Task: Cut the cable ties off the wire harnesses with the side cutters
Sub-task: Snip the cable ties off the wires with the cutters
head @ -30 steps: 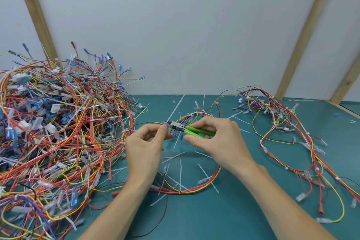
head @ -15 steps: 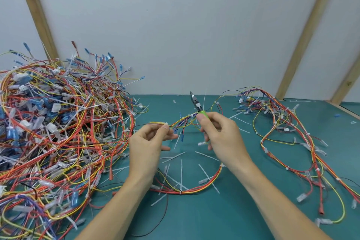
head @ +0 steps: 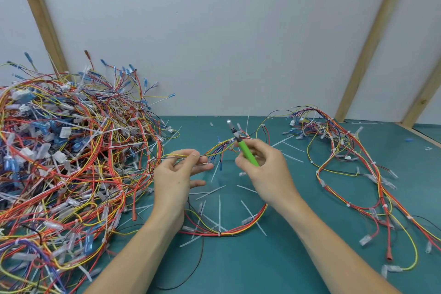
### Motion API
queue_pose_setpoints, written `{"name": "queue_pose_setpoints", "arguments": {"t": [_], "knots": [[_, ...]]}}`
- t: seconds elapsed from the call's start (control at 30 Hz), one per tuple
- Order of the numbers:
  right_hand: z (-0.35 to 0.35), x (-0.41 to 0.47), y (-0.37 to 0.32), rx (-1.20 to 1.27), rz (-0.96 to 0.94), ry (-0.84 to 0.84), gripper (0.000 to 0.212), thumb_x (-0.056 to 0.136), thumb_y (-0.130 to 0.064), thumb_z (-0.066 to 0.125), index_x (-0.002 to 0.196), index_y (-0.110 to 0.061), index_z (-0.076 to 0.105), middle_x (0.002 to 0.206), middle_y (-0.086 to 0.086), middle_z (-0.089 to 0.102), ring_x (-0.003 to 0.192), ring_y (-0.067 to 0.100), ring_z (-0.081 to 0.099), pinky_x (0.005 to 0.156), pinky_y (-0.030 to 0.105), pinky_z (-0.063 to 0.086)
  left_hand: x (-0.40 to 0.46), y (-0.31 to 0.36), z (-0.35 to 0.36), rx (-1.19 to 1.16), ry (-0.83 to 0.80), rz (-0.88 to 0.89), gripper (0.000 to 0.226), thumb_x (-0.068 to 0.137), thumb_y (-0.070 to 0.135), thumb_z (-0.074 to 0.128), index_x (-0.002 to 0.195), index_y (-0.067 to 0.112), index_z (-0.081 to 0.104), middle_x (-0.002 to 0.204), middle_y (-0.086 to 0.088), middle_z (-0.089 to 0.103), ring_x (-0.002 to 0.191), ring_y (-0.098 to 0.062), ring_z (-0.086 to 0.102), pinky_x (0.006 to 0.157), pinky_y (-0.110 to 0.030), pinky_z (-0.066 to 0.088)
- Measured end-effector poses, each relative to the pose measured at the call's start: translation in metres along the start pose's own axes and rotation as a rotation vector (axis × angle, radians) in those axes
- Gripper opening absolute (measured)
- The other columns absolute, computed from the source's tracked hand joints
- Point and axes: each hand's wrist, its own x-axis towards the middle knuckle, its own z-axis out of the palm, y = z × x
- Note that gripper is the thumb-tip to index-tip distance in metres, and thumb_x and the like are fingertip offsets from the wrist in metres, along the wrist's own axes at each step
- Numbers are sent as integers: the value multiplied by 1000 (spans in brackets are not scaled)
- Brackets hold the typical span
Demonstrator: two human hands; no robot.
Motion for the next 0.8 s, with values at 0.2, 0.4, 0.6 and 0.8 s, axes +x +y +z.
{"name": "queue_pose_setpoints", "arguments": {"t": [0.2,0.4,0.6,0.8], "knots": [[-21,14,13,-48,63,334,25,90,-7,68,90,-33,68,84,-14,75,86,6,70,78,26,53,9,5,-6,-42,44,-24,9,102,18,54,98,18,63,105,-2,76,95,-14,75,71,-32,59],[-40,23,25,-146,210,245,11,88,-18,75,85,-26,69,76,-9,72,76,16,67,73,32,48,0,-3,-4,802,-106,375,16,95,22,62,84,23,73,77,12,74,75,-10,72,75,-35,55],[-32,19,30,-434,300,218,16,87,-37,71,97,-25,65,88,-7,73,90,25,66,83,40,53,-16,7,-4,965,-211,814,45,92,46,56,60,16,65,47,6,56,44,-16,53,48,-31,46],[-36,21,35,-434,386,203,22,85,-34,74,100,-26,60,87,-13,70,86,19,66,80,38,50,-16,10,2,1034,-40,931,14,90,34,66,101,27,69,85,15,63,79,-8,62,68,-28,49]]}}
